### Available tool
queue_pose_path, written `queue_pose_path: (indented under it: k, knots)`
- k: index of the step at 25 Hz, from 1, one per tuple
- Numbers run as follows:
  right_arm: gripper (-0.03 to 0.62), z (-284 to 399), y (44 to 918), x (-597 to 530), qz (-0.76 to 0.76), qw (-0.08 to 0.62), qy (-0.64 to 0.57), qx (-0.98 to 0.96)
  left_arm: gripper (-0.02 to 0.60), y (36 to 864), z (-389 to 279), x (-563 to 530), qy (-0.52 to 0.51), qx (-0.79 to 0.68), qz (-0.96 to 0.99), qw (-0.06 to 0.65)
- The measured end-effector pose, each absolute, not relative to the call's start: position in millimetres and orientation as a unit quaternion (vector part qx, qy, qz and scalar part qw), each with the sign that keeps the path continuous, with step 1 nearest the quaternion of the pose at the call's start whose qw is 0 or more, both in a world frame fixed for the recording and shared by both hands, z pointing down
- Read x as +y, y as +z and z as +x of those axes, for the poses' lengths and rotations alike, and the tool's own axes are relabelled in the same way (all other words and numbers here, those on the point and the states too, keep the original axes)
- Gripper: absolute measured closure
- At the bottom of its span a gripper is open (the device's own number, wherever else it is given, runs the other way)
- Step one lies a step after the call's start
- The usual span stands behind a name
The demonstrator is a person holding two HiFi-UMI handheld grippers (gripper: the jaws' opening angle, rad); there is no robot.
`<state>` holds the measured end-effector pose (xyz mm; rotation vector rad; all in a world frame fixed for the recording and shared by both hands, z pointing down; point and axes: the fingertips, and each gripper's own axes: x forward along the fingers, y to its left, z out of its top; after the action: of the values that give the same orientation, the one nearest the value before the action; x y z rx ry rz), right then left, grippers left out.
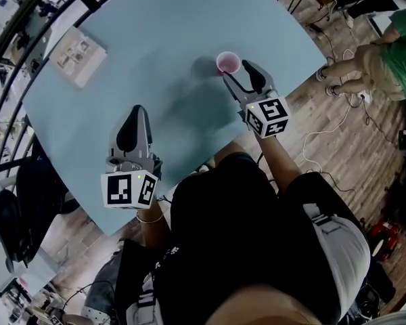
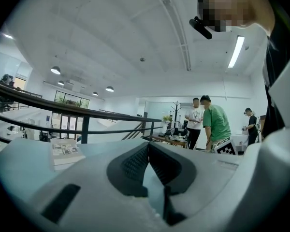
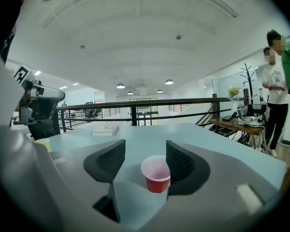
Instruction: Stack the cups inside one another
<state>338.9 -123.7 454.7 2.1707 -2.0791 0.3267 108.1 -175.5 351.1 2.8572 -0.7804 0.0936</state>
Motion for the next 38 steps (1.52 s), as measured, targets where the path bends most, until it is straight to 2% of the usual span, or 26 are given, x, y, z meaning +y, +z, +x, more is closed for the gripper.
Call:
queue_pose_path:
  k: [6,15,38]
  knots:
    - [0.257,348.0,484.7,-139.7,0.701,0.092,0.142,-0.692,0.591,359.0,115.3,-184.6,0.039,-0.277,0.955,0.096]
    - [0.223,356.6,515.6,-162.6,0.687,0.133,0.166,-0.695,0.591,366.7,115.9,-203.8,0.046,-0.301,0.947,0.104]
    - [0.232,357.0,534.0,-169.7,0.678,0.164,0.176,-0.694,0.591,370.4,102.3,-208.0,0.049,-0.325,0.938,0.105]
